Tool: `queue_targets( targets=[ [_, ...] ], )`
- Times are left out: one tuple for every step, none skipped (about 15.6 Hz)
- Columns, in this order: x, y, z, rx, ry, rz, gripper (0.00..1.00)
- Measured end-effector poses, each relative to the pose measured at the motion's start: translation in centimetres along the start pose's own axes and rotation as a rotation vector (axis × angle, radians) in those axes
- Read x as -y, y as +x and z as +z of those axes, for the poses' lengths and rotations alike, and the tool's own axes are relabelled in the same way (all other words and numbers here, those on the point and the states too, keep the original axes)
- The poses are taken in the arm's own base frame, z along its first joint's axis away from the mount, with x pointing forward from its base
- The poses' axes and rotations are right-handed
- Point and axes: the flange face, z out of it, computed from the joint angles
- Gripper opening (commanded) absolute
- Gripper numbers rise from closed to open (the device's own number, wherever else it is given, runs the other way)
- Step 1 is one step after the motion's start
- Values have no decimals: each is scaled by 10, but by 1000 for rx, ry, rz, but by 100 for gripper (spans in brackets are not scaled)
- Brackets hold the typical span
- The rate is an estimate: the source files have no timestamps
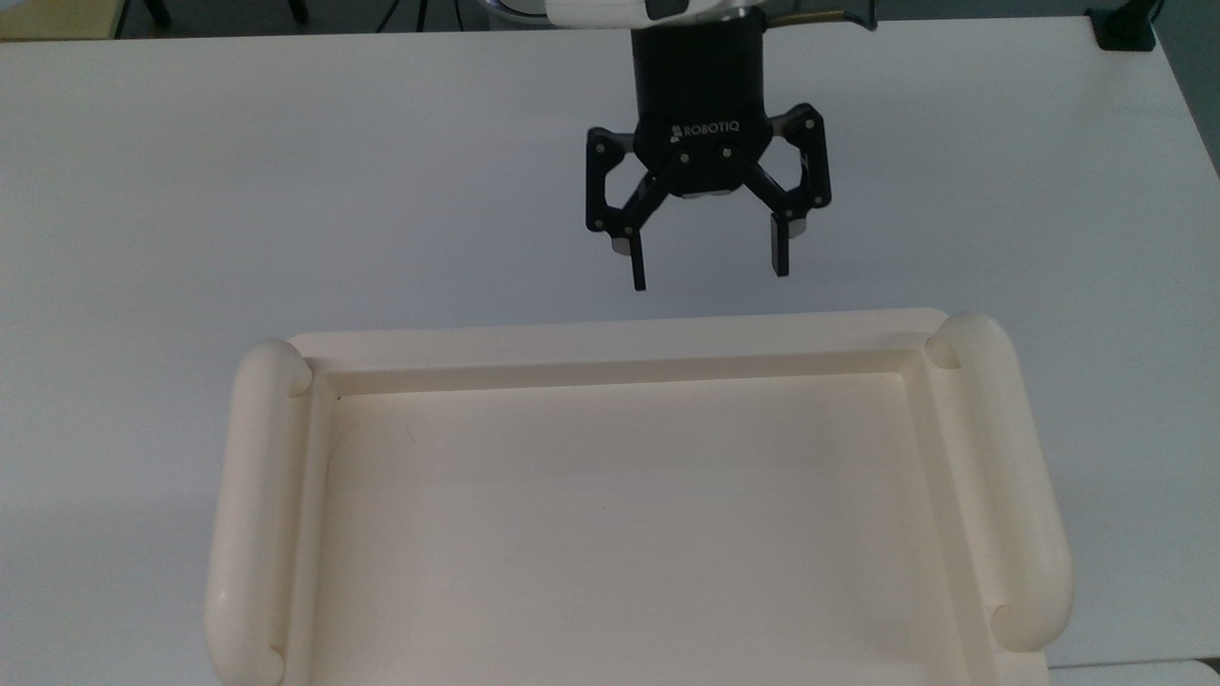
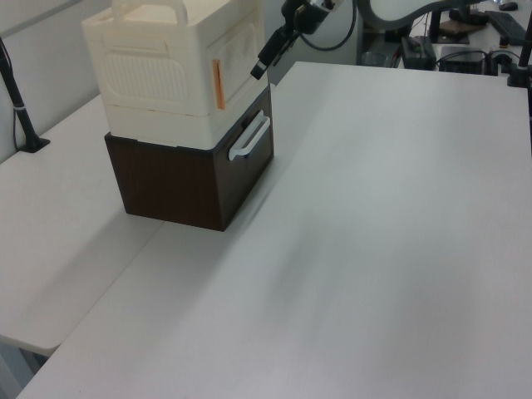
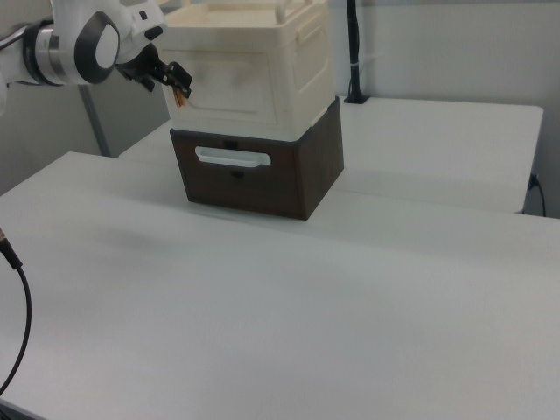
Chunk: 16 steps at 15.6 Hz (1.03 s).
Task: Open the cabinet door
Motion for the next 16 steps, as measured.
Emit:
queue_targets(
  targets=[
    [3,2,5,-15,0,8,100],
    [5,4,9,-29,-3,12,100],
    [7,7,12,-46,-10,14,100],
    [9,12,11,-75,-17,16,100],
    [11,15,10,-105,-26,11,100],
    [14,17,10,-130,-35,4,100],
    [18,18,12,-152,-41,-5,100],
    [23,17,14,-166,-43,-16,100],
    [31,15,18,-181,-47,-30,100],
    [38,13,22,-187,-51,-39,100],
    [43,11,27,-187,-55,-45,100],
    [46,9,30,-186,-60,-49,100],
    [48,8,33,-184,-64,-55,98],
    [48,7,36,-181,-68,-61,96],
    [49,6,39,-179,-72,-66,92],
    [49,6,42,-179,-78,-74,86]
  ],
)
